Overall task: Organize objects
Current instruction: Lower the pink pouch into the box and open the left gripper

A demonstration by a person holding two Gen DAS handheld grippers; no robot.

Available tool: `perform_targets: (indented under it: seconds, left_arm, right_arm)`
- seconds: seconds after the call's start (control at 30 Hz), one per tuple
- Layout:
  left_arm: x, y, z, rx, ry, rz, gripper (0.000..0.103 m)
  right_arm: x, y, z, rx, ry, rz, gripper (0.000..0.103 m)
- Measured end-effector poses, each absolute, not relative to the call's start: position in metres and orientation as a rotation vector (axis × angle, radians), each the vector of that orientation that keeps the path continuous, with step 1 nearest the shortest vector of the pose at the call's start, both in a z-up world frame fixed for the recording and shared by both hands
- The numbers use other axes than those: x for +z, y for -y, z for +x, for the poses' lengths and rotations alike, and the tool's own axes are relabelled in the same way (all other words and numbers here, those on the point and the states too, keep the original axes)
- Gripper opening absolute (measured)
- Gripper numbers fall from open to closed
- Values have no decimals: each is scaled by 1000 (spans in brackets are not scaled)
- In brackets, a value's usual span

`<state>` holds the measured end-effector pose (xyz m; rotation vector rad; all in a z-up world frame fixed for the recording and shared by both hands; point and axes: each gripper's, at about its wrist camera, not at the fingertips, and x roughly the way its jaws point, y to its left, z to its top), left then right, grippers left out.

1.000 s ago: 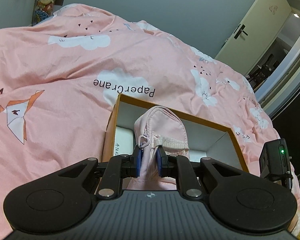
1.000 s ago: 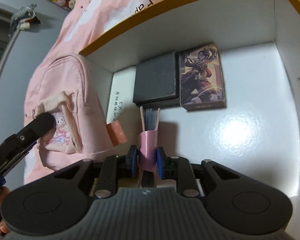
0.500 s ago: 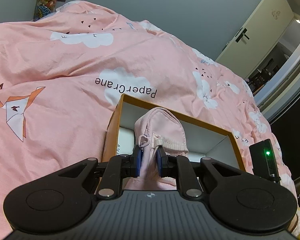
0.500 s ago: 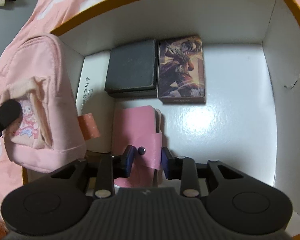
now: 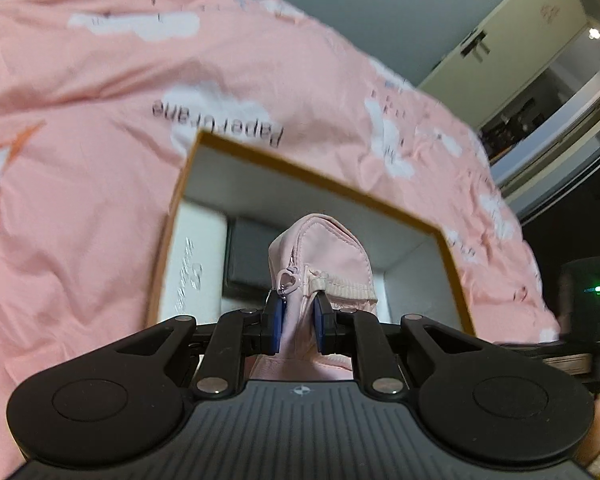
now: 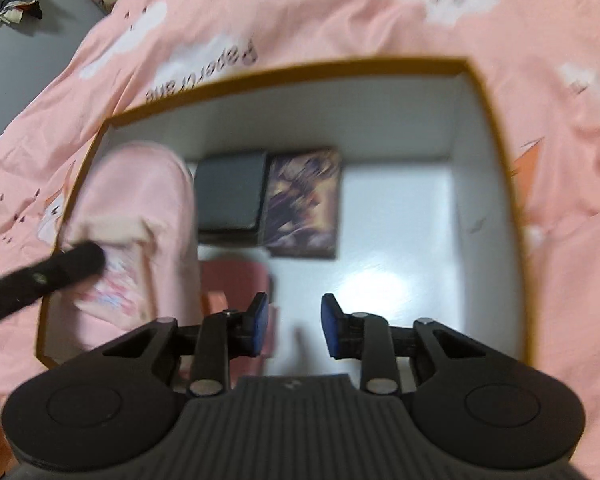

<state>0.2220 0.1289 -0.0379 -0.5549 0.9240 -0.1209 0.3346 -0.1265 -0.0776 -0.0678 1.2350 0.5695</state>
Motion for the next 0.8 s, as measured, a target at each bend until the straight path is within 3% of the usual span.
perform_targets:
  seconds: [0.2, 0.37, 0.7, 0.8]
  left_arm:
    - [-60, -114, 229, -68, -1027, -546, 17]
    - [-69, -109, 232, -59, -1078, -491, 18]
    - [-69, -98, 233, -75, -1087, -375, 34]
    - [-59, -107, 227, -97, -1041, -407, 34]
  right_arm:
    - [-74, 143, 335, 607, -1179, 2, 32]
    - [-89, 140, 339, 689, -1265, 121, 32]
    - [-109, 129, 338, 685, -1319, 127, 32]
    - [-108, 132, 341, 682, -1307, 132, 33]
